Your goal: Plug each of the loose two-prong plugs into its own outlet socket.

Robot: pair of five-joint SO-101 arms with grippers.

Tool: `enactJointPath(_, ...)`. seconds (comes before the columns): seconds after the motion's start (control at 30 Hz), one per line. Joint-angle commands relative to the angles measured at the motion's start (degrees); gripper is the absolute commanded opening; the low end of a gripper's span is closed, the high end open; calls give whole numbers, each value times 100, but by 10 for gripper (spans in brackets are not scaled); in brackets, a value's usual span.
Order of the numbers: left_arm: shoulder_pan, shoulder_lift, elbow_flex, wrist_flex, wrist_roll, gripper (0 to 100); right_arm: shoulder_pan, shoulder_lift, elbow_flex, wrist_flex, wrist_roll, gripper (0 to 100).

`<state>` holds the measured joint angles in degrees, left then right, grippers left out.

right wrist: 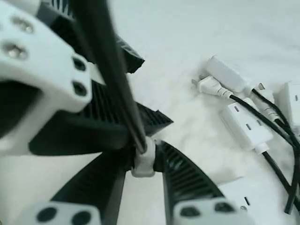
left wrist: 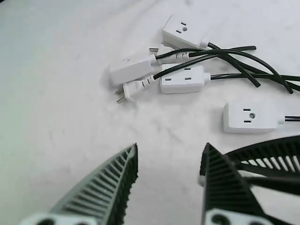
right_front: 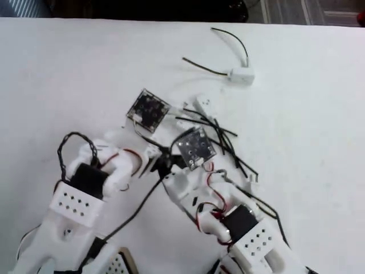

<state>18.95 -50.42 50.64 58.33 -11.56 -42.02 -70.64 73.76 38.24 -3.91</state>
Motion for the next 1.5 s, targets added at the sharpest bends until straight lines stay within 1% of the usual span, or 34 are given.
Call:
enactJointPath(0.0,259,-136,-246,18,53,226,57,-101,-35,-84,-26,16)
enactJointPath(0.23,215,-136,-229,-18,53,227,84,-101,-26,-75,-26,16)
enactJointPath(0.3,75,-136,-246,-26,53,229,268,-101,-26,-75,-26,16)
enactJointPath(0.37,-180,-101,-246,-35,70,229,708,-127,-62,-119,-26,16)
enactJointPath(0.5,-760,-75,-202,-246,308,230,1903,-110,-114,-479,-26,16)
enactJointPath(0.6,-945,-66,-281,-246,299,234,2598,-110,-105,-796,-35,16)
enactJointPath(0.67,-963,75,-404,-176,308,260,2932,-101,-97,-919,-79,16)
enactJointPath(0.73,-945,532,-703,-35,290,282,3196,-101,-97,-1033,-352,16)
enactJointPath(0.8,-936,1262,-1231,202,237,299,3354,-101,-97,-1068,-492,16)
enactJointPath(0.93,-927,2791,-2541,800,-448,309,3609,-101,-97,-1068,-563,16)
enactJointPath(1.03,-919,3749,-3244,897,-1081,308,3846,-101,-88,-1130,-571,17)
enactJointPath(1.13,-840,4505,-3763,905,-1389,307,4031,-101,44,-1429,-571,17)
enactJointPath(1.2,-681,4875,-4018,958,-1196,306,4163,-101,149,-1657,-571,17)
enactJointPath(1.23,-567,4998,-4105,985,-923,306,4242,-101,167,-1727,-571,17)
enactJointPath(1.3,-286,5200,-4264,1134,-211,307,4391,-101,167,-1771,-571,17)
enactJointPath(1.47,664,5349,-4396,1530,1582,307,4637,-101,149,-1851,-571,17)
